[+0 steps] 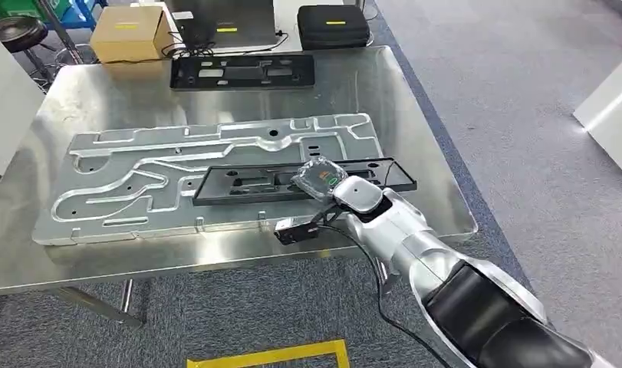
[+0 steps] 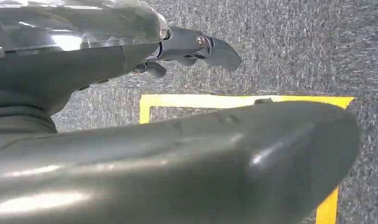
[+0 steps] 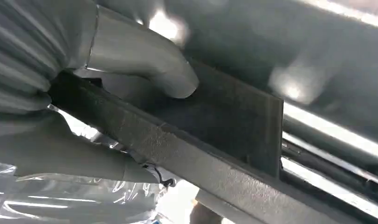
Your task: Take the parts from the cabinet and place them on the table.
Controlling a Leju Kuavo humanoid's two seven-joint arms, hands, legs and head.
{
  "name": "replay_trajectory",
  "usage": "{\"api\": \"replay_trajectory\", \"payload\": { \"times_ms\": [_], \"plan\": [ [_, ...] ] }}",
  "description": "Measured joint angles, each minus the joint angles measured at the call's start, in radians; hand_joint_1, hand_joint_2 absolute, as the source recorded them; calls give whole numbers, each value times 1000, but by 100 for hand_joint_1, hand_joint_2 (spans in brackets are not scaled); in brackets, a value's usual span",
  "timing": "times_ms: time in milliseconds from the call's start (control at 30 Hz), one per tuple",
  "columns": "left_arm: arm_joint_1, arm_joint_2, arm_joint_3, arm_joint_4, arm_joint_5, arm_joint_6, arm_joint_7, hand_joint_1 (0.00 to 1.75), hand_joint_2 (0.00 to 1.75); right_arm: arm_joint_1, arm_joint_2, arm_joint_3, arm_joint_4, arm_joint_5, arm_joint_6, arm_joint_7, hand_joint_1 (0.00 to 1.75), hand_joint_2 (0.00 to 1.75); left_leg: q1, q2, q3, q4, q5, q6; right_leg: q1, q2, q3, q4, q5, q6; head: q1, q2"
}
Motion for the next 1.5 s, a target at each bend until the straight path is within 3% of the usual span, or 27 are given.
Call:
{"api": "replay_trajectory", "payload": {
  "times_ms": [33, 67, 167, 200, 267, 333, 367, 400, 433, 467, 533, 567, 700, 733, 800, 833, 867, 900, 967, 1033, 1067, 1167, 1267, 1367, 1400, 1467, 1500],
  "plan": [
    [-1, 0, 0, 0, -1, 0, 0, 0, 0, 0, 0, 0, 2, 0, -9, 6, 175, 175, 0, -1, 2, 1, -4, -3, 2, -1, 43, -85, 35, -8, 0, 0],
    [-3, 0, 0, 0, -2, 0, -1, 0, 0, 0, 0, 0, 5, -1, -23, 15, 175, 175, -5, -2, 1, 5, -7, -9, 10, -3, 55, -113, 21, -9, 0, 0],
    [-3, 3, 0, 0, -6, 0, -8, 0, 0, 12, 3, 0, 11, -2, -62, 30, 175, 175, -3, -1, 2, 1, -8, -23, 12, 0, 53, -116, 24, -17, 0, 0],
    [-4, 6, 0, 0, -12, 0, -13, 0, 175, 14, 3, -1, 14, -2, -72, 33, 0, 0, -6, -1, 5, 1, -10, -31, 6, 0, 57, -126, 29, -25, 0, 0],
    [-2, 8, 0, 0, -20, 1, -30, 0, 175, 20, 6, -3, 17, -4, -95, 34, 0, 0, -1, 0, -16, 54, -49, -41, 0, -2, 67, -135, 32, -36, 0, 0],
    [-4, 13, 0, 0, -24, 6, -40, 0, 175, 31, 6, -7, 20, -5, -107, 32, 0, 0, 4, 0, -92, 213, -126, -52, 0, -1, 69, -134, 30, -38, 0, 0],
    [-4, 12, 0, 0, -25, 7, -41, 0, 175, 39, 6, -8, 23, -5, -109, 32, 0, 0, 4, 0, -129, 285, -150, -56, 0, -1, 69, -134, 29, -39, 0, 0],
    [-3, 12, 0, 0, -27, 7, -42, 0, 175, 46, 6, -9, 25, -5, -110, 31, 0, 0, 5, 0, -147, 314, -148, -58, 0, -1, 69, -134, 28, -38, 0, 0],
    [-2, 12, 0, 0, -27, 7, -42, 0, 175, 52, 6, -10, 26, -5, -110, 31, 0, 0, 6, 0, -142, 295, -125, -59, 0, 1, 71, -134, 27, -37, 0, 0],
    [-2, 12, 0, 0, -27, 7, -42, 0, 175, 54, 6, -11, 28, -5, -111, 31, 0, 0, 8, 1, -111, 225, -79, -59, 0, 3, 73, -133, 25, -34, 0, 0],
    [-3, 15, 0, 0, -30, 7, -42, 0, 175, 53, 6, -13, 28, -6, -114, 32, 0, 0, 11, 2, -18, 35, 11, -56, -1, 4, 79, -128, 18, -27, 0, 0],
    [-4, 15, 0, 0, -30, 7, -42, 0, 175, 52, 5, -14, 28, -6, -116, 31, 0, 0, 8, 1, 1, 6, -6, -50, 5, 5, 78, -126, 15, -21, 0, 0],
    [-4, 15, 0, 0, -30, 7, -43, 0, 175, 50, 5, -15, 30, -7, -116, 32, 0, 0, 5, -1, 1, 0, -1, -20, 6, 8, 81, -128, 14, 0, 0, 0],
    [-5, 15, 0, 0, -30, 7, -43, 0, 175, 51, 5, -16, 30, -7, -116, 31, 0, 0, 9, 2, 4, -6, 3, -13, 1, 7, 78, -117, 4, 7, 0, 0],
    [-6, 16, 0, 0, -31, 10, -44, 0, 175, 50, 5, -16, 31, -7, -117, 31, 0, 0, 8, 2, 3, -7, 3, -1, 1, 4, 32, -19, -59, 13, 0, 0],
    [-6, 16, 0, 0, -32, 18, -48, 0, 0, 53, 5, -17, 32, -7, -120, 31, 0, 0, 7, 3, 3, -7, 3, 0, 1, 4, -7, 63, -98, 15, 0, 0],
    [-6, 16, 0, 0, -32, 25, -57, 0, 0, 57, 5, -18, 34, -7, -127, 30, 0, 0, 6, 3, 2, -6, 2, 1, 0, 4, -50, 149, -129, 17, 0, 0],
    [-6, 16, 0, 0, -34, 30, -61, 0, 0, 61, 5, -20, 34, -7, -136, 29, 0, 0, 6, 2, 2, -5, 2, 1, 0, 3, -74, 194, -136, 18, 0, 0],
    [-6, 16, 0, 0, -39, 39, -61, 0, 0, 63, 4, -34, 34, -7, -167, 26, 0, 0, 6, 0, 3, -4, 1, 0, 0, 3, -55, 140, -82, 14, 0, 0],
    [-7, 16, 0, 0, -42, 41, -59, 0, 0, 58, 4, -49, 27, -7, -219, 23, 0, 0, 5, 0, 6, -1, -3, -4, 1, 3, 32, -42, 9, 2, 0, 0],
    [-8, 15, 0, 0, -44, 41, -59, 0, 0, 54, 4, -58, 23, -6, -245, 23, 0, 0, 3, 0, 4, 0, -4, -7, 4, 3, 62, -106, 20, -6, 0, 0],
    [-9, 16, 0, 0, -45, 41, -54, 0, 0, 49, 7, -74, 0, 6, -331, 27, 0, 0, -1, 0, 2, 2, -6, -23, 9, 3, 64, -117, 19, -10, 0, 0],
    [-9, 15, 0, 0, -44, 42, -53, 0, 0, 46, 13, -95, -55, 30, -416, 21, 0, 0, 3, 1, -5, 25, -29, -41, 1, 1, 75, -137, 29, -29, 0, 0],
    [-9, 16, 5, 0, -35, 43, -50, 0, 0, 75, 11, -127, -179, 55, -476, -6, 0, 0, 6, 1, -103, 242, -139, -53, 2, 0, 75, -137, 27, -37, 0, 0],
    [-6, 15, 8, 1, -32, 43, -50, 0, 0, 106, 2, -144, -254, 59, -484, -11, 0, 0, 7, 1, -131, 299, -153, -56, 2, 0, 76, -137, 26, -37, 0, 0],
    [-1, 12, 20, 1, -29, 42, -51, 0, 0, 185, -29, -181, -429, 79, -494, -12, 0, 0, 10, 2, -116, 264, -111, -57, 2, 0, 81, -136, 23, -33, 0, 0],
    [1, 11, 24, 1, -26, 42, -53, 0, 0, 237, -53, -211, -542, 95, -494, -16, 0, 0, 12, 2, -74, 178, -62, -56, 1, -2, 85, -135, 19, -30, 0, 0]
  ]
}}
